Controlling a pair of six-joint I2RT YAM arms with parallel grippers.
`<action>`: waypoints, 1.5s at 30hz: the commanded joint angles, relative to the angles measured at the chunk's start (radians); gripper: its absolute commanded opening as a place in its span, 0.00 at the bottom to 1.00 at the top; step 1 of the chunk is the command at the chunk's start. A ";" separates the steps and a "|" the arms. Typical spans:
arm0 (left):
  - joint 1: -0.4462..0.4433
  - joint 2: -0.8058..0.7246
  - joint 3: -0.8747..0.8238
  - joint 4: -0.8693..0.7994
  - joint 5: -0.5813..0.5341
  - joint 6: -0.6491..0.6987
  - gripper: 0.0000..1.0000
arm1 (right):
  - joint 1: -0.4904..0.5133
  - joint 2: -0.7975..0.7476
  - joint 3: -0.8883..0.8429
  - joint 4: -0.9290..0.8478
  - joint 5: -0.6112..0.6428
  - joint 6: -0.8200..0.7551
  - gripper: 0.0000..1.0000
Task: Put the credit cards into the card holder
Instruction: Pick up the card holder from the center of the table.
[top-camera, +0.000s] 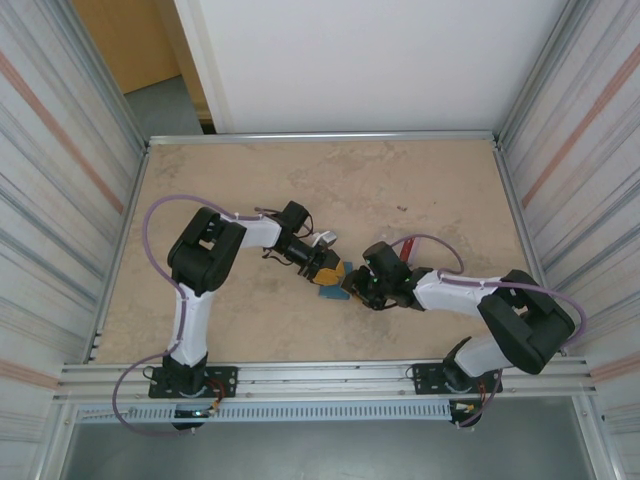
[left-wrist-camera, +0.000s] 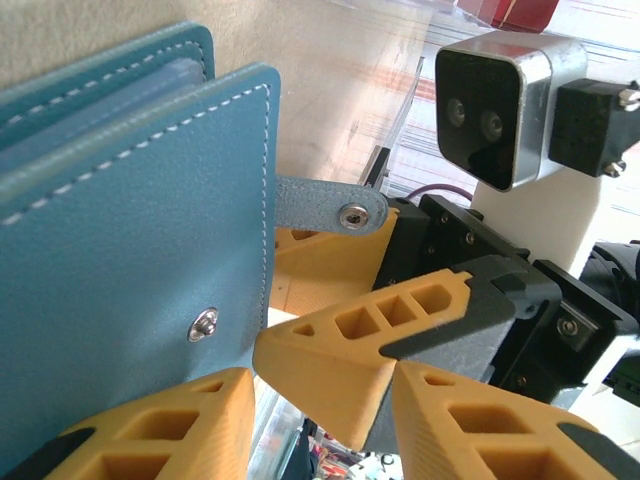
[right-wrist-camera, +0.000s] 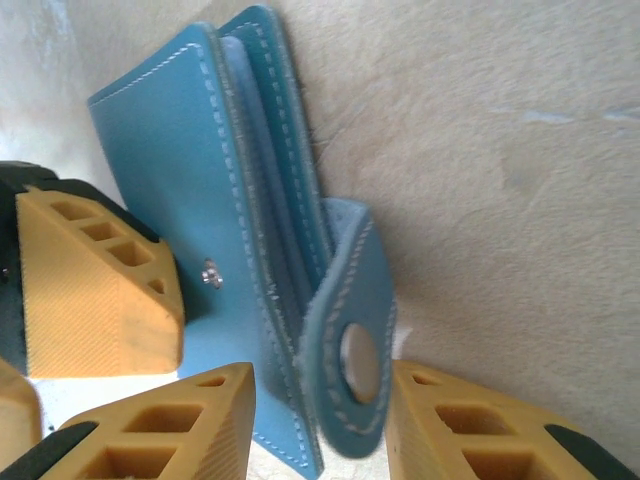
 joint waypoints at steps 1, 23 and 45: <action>0.000 0.059 -0.018 -0.032 -0.076 0.003 0.41 | 0.007 -0.006 -0.025 -0.002 0.018 0.036 0.37; 0.000 0.052 -0.024 -0.027 -0.074 0.003 0.41 | 0.030 0.131 0.032 0.176 -0.058 0.012 0.19; 0.063 -0.375 0.029 -0.268 -0.238 0.276 0.59 | 0.002 0.108 0.117 0.118 -0.115 -0.190 0.00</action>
